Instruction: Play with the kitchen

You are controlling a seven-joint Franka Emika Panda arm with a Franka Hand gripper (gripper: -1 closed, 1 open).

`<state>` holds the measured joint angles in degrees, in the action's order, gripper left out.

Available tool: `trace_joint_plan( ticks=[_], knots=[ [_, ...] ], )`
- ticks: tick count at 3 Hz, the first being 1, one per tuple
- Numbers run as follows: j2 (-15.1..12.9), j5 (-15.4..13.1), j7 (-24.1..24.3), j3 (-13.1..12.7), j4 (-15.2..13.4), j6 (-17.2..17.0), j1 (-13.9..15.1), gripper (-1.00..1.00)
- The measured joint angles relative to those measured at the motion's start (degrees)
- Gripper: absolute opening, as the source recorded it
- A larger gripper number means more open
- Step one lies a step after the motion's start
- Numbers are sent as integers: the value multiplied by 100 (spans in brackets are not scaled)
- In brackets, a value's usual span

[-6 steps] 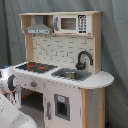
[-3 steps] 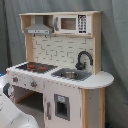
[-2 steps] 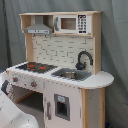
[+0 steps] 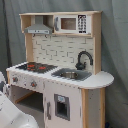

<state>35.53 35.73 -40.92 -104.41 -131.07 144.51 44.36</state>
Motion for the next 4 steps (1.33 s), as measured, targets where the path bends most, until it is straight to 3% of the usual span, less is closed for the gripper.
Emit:
trace_joint_plan(
  ticks=[2,3,4],
  knots=[
    [10,-18,953,-2,273,-557,-109,-100],
    [216,-18,1046,-106,635,-976,-19,-100],
    [470,-141,1052,-54,987,-1298,128,-100]
  ],
)
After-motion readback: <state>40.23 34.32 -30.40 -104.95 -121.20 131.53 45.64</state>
